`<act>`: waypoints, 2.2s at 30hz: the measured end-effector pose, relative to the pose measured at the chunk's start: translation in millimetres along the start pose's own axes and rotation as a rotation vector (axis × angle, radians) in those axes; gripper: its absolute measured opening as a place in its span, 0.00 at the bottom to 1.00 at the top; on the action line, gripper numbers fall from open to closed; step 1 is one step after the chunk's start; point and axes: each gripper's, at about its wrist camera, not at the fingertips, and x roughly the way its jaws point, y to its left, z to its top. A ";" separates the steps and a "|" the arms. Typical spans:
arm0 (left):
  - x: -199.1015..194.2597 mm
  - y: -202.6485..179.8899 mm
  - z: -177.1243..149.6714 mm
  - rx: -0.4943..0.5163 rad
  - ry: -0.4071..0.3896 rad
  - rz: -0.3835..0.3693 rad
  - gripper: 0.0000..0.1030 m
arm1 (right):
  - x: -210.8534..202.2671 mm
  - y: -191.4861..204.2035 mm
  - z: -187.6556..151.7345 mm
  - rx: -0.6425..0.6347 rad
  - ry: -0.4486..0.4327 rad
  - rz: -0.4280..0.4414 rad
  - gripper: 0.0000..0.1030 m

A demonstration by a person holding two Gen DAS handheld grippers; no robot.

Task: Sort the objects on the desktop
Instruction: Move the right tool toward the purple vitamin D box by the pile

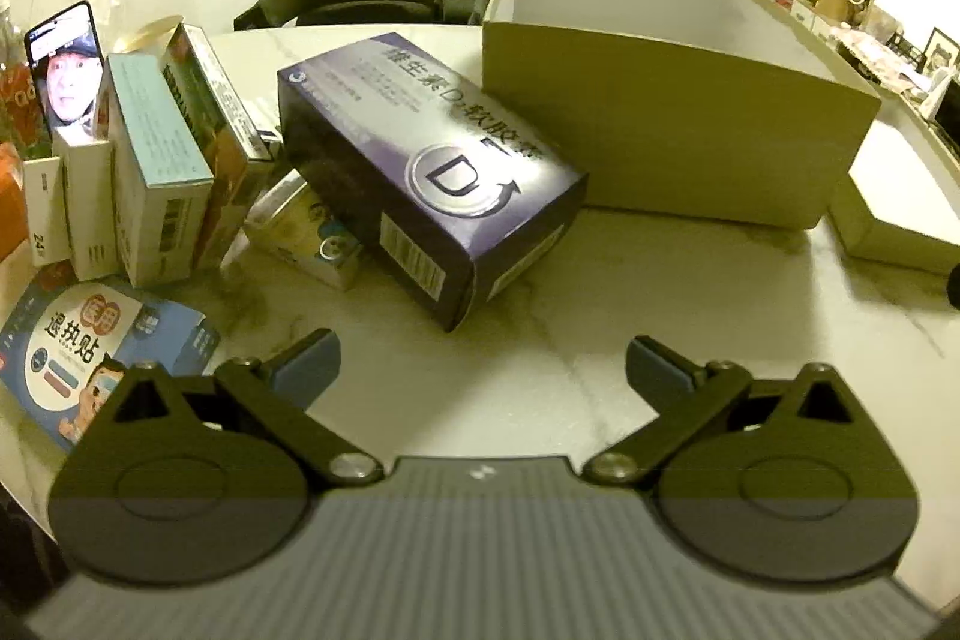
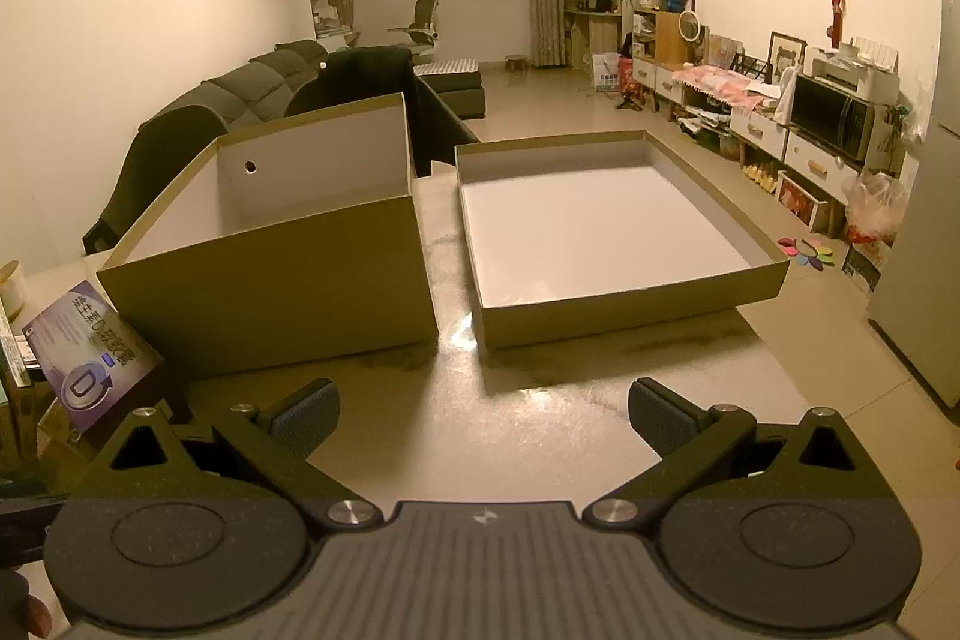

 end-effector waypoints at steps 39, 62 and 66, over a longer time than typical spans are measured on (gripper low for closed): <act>-6.2 12.2 1.3 -0.031 0.001 -0.002 1.00 | -0.4 15.9 -0.5 -0.056 0.007 -0.032 1.00; -8.0 42.0 6.3 -0.067 0.027 0.000 1.00 | -7.5 53.0 8.4 -0.138 -0.021 -0.016 1.00; -8.1 57.7 6.0 -0.114 0.006 -0.022 1.00 | -7.5 64.5 10.7 -0.148 -0.041 -0.002 1.00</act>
